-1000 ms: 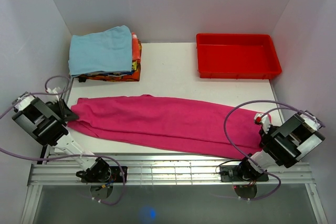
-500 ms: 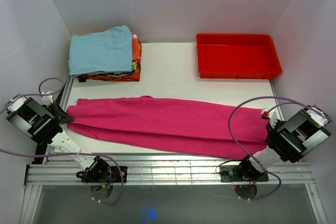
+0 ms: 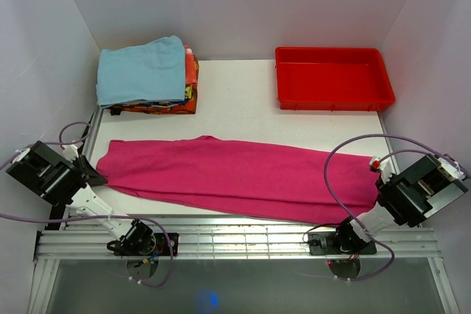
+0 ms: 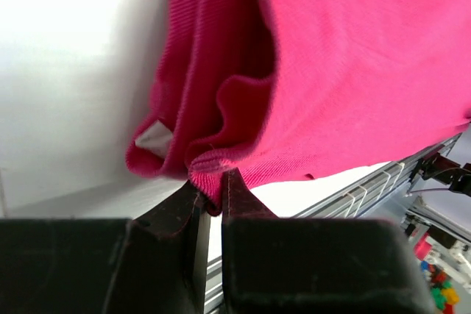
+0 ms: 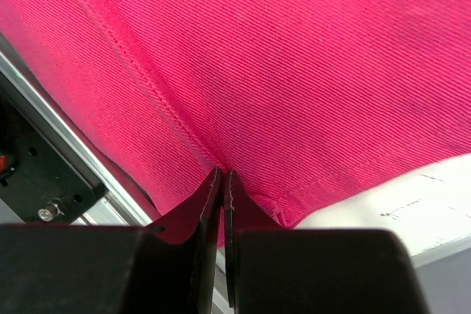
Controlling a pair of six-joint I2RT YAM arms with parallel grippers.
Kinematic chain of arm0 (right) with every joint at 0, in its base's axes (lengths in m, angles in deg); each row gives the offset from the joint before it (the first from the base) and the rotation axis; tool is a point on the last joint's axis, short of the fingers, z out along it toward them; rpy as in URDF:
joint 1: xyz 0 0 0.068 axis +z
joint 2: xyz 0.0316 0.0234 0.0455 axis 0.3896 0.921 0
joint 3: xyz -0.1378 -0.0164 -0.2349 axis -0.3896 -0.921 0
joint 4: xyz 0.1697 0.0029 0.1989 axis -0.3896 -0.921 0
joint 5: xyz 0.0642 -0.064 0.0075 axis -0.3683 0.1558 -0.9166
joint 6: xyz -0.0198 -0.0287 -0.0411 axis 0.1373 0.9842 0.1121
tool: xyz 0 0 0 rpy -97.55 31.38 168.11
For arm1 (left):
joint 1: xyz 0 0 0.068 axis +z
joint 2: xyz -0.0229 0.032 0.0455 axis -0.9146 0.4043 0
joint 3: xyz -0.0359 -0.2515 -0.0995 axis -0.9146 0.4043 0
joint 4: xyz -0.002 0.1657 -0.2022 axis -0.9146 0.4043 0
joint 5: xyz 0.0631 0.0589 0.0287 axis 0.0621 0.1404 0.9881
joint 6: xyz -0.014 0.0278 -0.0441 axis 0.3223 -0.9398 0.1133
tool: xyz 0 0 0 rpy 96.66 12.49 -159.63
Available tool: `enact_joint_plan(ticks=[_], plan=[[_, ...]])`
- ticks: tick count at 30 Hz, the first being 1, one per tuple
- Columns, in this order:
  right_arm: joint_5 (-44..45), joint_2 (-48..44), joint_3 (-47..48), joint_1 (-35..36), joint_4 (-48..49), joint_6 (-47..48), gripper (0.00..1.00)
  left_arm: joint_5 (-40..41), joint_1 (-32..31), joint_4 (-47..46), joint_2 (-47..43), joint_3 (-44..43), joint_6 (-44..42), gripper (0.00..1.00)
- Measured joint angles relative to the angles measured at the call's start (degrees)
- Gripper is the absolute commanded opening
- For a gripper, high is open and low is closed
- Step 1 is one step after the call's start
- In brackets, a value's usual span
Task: Fold and stack the trousers
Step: Fold the trousers
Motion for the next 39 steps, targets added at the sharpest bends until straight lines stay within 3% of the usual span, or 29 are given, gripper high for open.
enact_joint_plan(ticks=[11,19,31,39], plan=[[2.34,-0.44,-2.69,-0.04,4.13,0.42,0.08,1.27,1.25,-3.54,1.33,3.3,5.18,0.0],[3.23,0.11,-2.05,5.79,10.01,-7.23,0.08,-1.88,2.38,-6.54,0.13,8.09,9.64,0.0],[1.88,8.72,10.03,19.71,17.42,-23.85,0.08,-4.26,2.84,-8.55,0.04,10.54,17.99,0.0],[-2.75,7.63,20.17,18.23,9.11,-21.73,0.08,-3.93,2.67,-8.81,0.09,10.54,20.48,0.0]])
